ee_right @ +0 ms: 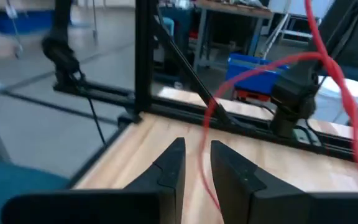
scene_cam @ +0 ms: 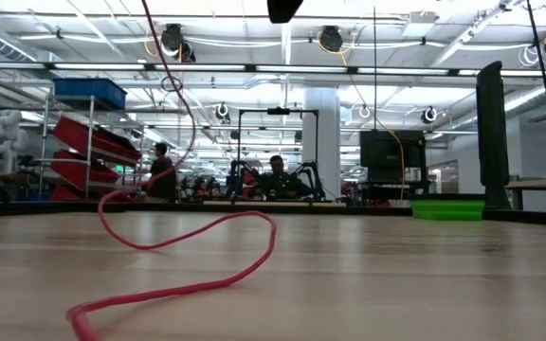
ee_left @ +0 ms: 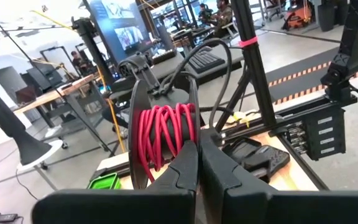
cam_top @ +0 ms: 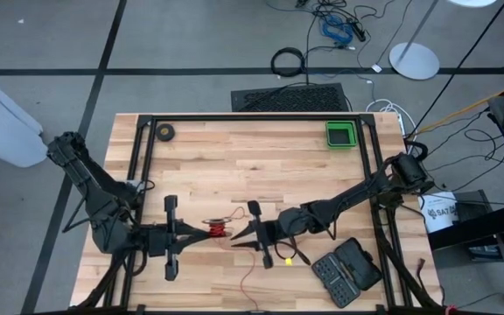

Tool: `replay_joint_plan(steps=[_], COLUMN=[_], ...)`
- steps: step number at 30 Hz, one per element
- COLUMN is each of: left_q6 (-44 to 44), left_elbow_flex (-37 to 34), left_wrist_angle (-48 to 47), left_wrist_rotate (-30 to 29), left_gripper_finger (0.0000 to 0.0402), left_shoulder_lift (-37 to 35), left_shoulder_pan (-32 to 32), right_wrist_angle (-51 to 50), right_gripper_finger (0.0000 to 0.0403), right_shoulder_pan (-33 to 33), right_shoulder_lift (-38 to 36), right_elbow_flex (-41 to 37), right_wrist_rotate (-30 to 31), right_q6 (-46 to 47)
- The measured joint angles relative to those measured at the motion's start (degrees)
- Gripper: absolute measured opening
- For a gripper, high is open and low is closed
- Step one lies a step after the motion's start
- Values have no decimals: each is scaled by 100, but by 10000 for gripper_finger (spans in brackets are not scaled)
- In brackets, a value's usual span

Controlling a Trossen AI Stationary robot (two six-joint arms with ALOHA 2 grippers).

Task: Coil cords
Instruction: Coil the red wire on the black spool

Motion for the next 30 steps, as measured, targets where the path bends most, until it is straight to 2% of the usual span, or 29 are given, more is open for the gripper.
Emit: replay_joint_plan(steps=[4,7,18,23,30], left_q6=[0,2,-19,-24,-26], left_elbow_flex=[0,0,0,0,-2], left_wrist_angle=[1,4,2,-2,-9], left_wrist_rotate=[-1,-2,-2,-4,-11], left_gripper_finger=[6,6,6,6,6], left_shoulder_lift=[0,0,2,4,4], left_shoulder_pan=[0,9,11,11,11], right_wrist_angle=[106,40,-321,-491,-483], right_gripper_finger=[64,71,161,163,161], right_shoulder_pan=[6,6,8,-15,-96], right_shoulder_lift=[0,2,679,1046,1163], right_elbow_flex=[0,27,1040,1328,1402], right_wrist_rotate=[-78,80,118,115,88], right_q6=[220,241,119,119,147])
